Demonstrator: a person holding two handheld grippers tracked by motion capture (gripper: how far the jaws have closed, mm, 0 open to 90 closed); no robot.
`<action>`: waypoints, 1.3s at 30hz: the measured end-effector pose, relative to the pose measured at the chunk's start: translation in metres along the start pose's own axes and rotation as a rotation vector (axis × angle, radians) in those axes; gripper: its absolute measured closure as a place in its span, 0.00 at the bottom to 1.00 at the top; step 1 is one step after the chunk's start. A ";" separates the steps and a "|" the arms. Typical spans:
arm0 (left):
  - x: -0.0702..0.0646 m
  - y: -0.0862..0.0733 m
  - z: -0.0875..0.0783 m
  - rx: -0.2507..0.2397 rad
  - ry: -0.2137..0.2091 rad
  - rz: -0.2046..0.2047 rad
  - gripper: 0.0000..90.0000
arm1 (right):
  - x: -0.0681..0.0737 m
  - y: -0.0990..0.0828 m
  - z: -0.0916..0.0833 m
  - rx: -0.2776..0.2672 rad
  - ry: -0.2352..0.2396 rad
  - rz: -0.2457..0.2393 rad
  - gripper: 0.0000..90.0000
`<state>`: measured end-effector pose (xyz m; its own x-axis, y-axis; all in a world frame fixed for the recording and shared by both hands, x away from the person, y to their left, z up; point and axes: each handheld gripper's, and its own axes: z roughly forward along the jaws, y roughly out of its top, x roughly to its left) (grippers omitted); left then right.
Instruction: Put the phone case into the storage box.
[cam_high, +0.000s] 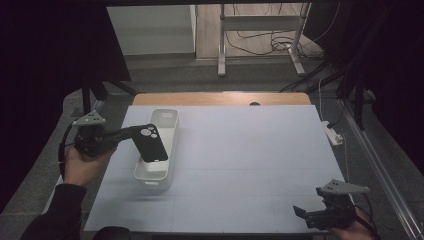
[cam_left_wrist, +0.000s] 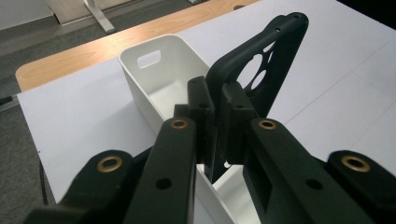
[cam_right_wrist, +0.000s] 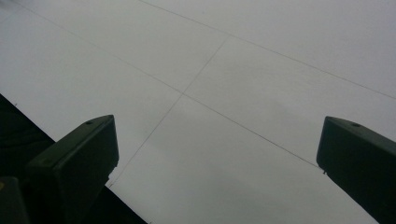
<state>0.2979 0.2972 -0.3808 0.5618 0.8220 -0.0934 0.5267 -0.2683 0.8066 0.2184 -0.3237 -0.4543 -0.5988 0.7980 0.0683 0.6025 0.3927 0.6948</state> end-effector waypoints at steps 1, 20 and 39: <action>0.002 0.001 0.002 0.001 0.002 0.001 0.93 | 0.000 0.000 0.000 -0.003 -0.001 0.002 0.00; 0.017 0.012 0.032 0.009 0.020 -0.005 0.93 | 0.000 0.000 0.000 0.004 0.005 0.000 0.00; 0.031 0.020 0.065 0.028 0.041 -0.017 0.93 | -0.001 0.000 0.000 0.006 0.007 0.000 0.00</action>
<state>0.3675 0.2846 -0.4053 0.5268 0.8460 -0.0825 0.5536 -0.2678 0.7886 0.2189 -0.3242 -0.4548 -0.6021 0.7950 0.0735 0.6059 0.3950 0.6906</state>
